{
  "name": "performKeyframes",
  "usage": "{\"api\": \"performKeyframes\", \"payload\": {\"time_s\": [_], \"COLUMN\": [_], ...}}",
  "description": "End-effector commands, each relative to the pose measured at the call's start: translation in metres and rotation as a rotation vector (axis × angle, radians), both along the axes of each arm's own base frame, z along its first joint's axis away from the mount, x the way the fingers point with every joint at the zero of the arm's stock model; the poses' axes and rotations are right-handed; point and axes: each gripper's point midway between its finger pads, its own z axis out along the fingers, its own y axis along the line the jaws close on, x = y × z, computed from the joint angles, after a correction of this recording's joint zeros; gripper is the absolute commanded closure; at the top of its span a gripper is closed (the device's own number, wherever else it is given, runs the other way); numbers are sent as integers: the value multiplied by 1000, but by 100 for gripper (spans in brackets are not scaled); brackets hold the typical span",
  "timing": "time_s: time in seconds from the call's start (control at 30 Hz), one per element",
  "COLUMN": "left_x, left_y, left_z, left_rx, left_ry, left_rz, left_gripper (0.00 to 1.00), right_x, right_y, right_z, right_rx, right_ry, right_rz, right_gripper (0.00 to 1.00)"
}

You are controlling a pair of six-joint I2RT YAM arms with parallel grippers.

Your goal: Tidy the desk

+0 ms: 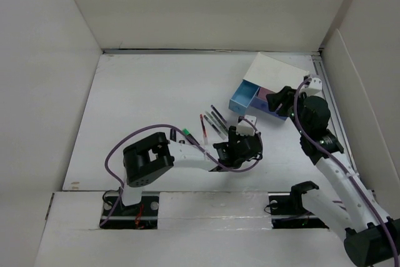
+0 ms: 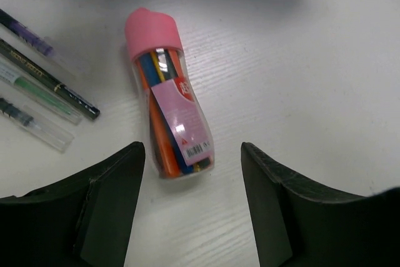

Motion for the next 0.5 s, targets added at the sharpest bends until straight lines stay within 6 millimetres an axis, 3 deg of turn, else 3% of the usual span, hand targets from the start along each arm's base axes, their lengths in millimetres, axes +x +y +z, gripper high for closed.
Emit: {"api": "performKeyframes", "payload": {"time_s": [0.0,0.3,0.47], "left_x": [15,26,25], "left_y": [-4,-15,-18], "left_z": [8,-21,-28], "left_rx": [3,89,98], "left_ry": [-28,-11,-2], "left_rz": [37,20,11], "left_gripper": [41,46,58], "right_x": [-5,-12,-14], "right_y": [1,3,3], "right_z": [3,22,30], "right_rx": [-10,-6,-4], "right_ry": [-15,-58,-78], "right_rz": [21,44,47], "right_gripper": [39,39,38]}}
